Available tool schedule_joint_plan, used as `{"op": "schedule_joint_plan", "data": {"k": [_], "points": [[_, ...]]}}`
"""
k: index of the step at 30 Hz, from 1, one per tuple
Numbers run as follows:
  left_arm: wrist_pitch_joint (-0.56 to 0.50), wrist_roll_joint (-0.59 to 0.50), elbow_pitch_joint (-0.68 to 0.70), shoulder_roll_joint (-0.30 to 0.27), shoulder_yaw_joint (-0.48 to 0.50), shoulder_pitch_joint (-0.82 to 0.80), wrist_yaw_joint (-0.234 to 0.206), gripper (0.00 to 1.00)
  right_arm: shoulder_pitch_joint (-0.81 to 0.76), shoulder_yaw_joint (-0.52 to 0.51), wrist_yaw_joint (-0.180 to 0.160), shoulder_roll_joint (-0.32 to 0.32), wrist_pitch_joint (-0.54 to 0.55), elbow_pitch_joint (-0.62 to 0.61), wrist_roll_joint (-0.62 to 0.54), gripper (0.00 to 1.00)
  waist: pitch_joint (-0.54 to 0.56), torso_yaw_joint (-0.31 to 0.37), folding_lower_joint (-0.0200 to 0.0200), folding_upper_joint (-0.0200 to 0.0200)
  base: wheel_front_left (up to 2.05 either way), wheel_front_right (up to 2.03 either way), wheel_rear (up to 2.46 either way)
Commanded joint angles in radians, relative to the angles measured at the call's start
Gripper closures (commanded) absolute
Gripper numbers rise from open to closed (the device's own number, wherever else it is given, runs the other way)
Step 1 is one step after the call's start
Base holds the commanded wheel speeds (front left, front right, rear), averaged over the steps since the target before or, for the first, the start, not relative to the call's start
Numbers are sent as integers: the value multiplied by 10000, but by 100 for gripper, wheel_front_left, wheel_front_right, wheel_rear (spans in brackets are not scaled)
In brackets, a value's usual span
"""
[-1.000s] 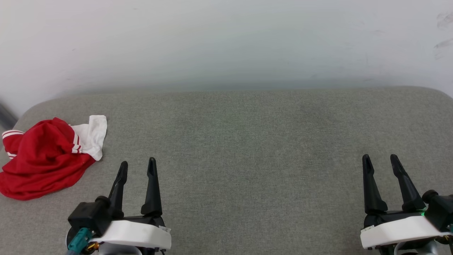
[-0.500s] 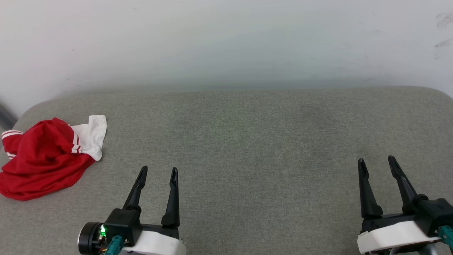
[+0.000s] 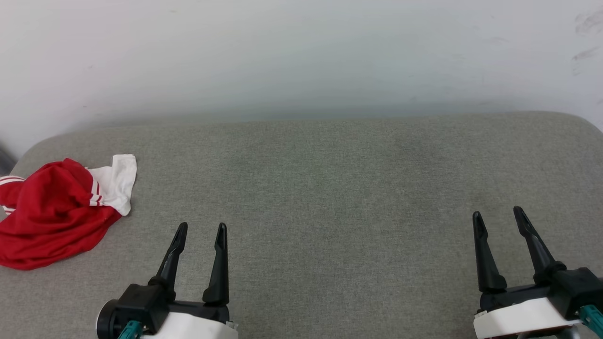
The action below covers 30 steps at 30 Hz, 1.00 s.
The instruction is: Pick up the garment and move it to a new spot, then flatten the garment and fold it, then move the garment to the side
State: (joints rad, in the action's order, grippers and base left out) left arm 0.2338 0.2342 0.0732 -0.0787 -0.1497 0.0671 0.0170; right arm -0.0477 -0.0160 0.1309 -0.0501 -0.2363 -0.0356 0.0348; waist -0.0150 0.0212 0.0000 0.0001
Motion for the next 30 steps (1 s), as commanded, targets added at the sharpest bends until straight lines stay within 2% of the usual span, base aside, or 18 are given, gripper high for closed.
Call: {"op": "schedule_joint_plan", "data": {"k": [1,6,14,24,30], "points": [[95,-205,14,85,179,139,164,0,-139,-14,-3,-1,-64,-63,70,0,1,11,0,-1,0,0,0],[181,-704,-285,242,461,341,481,0,-212,-50,-3,-1,-156,18,51,0,2,37,0,-1,0,0,0],[332,-1721,-372,283,383,357,438,0,-280,10,-3,0,-297,80,-339,0,-16,22,0,-1,0,0,0],[319,-1418,-353,288,375,297,240,0,-269,70,-3,1,-294,193,-183,0,-16,-79,0,-1,0,0,0],[319,-1539,-341,289,407,188,211,0,-335,114,-3,1,-294,211,-87,0,-27,-379,0,-1,0,0,0]]}}
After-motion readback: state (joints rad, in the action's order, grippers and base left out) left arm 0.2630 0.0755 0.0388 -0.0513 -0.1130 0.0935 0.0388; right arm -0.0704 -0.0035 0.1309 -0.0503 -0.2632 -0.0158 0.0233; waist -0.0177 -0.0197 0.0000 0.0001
